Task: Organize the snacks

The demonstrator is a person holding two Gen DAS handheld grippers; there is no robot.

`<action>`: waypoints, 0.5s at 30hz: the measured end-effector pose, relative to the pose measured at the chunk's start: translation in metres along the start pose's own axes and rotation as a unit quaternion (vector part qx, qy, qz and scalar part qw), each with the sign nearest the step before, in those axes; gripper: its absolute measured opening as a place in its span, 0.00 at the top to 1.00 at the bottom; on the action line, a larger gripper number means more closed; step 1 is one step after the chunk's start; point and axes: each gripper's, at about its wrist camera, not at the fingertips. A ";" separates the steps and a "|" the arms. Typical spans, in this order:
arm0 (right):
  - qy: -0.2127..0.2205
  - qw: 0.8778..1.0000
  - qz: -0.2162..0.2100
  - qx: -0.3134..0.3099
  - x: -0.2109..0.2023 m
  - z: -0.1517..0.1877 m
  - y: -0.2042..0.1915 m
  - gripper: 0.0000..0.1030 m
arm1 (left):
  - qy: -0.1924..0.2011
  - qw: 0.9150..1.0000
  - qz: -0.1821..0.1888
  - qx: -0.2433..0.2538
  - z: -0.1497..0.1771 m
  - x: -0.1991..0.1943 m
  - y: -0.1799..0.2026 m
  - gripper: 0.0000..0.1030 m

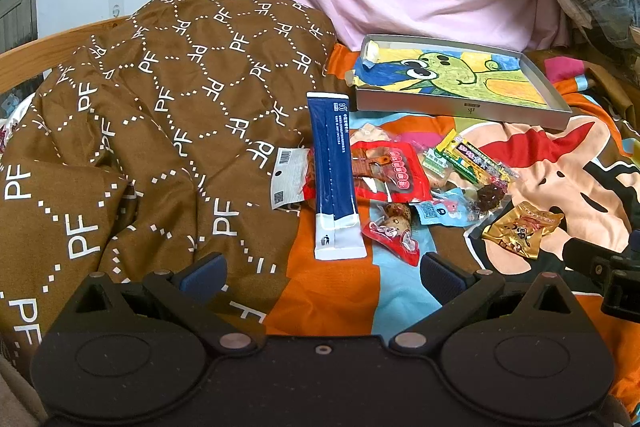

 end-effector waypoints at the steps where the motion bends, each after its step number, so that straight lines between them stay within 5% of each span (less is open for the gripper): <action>1: 0.000 1.000 0.000 0.000 0.000 0.000 0.000 0.00 | 0.000 1.000 0.000 0.000 0.000 0.000 0.000 0.01; 15: -0.001 1.000 0.001 -0.002 0.000 0.000 -0.001 0.00 | -0.004 1.000 -0.001 0.002 0.001 0.001 0.000 0.01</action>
Point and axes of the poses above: each gripper's, at about its wrist camera, not at the fingertips, and x roughly the way its jaws point, y to its right, z to its underside, and after that the axes turned 3 degrees about -z, right-handed
